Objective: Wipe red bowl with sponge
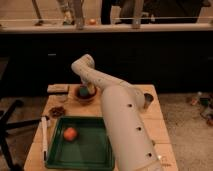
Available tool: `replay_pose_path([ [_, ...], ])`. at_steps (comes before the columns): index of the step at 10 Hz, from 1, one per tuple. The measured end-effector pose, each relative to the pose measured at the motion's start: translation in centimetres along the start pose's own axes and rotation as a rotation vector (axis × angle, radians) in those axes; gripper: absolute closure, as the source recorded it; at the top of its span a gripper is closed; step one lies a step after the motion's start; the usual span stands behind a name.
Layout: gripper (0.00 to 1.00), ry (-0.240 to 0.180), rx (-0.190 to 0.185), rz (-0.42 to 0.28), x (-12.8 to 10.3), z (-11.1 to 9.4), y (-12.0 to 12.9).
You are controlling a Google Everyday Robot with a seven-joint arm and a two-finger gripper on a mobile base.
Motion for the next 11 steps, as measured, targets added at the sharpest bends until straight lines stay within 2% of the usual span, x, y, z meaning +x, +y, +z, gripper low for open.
replay_pose_path([
  [2, 0.81, -0.006, 0.002, -0.022, -1.6, 0.1, -0.7],
  [4, 0.81, -0.016, -0.001, -0.039, -2.0, 0.2, -0.3],
  [8, 0.81, -0.021, 0.003, -0.033, -0.6, -0.6, 1.2],
  [11, 0.81, -0.020, 0.013, -0.015, 0.2, -1.1, 0.7],
])
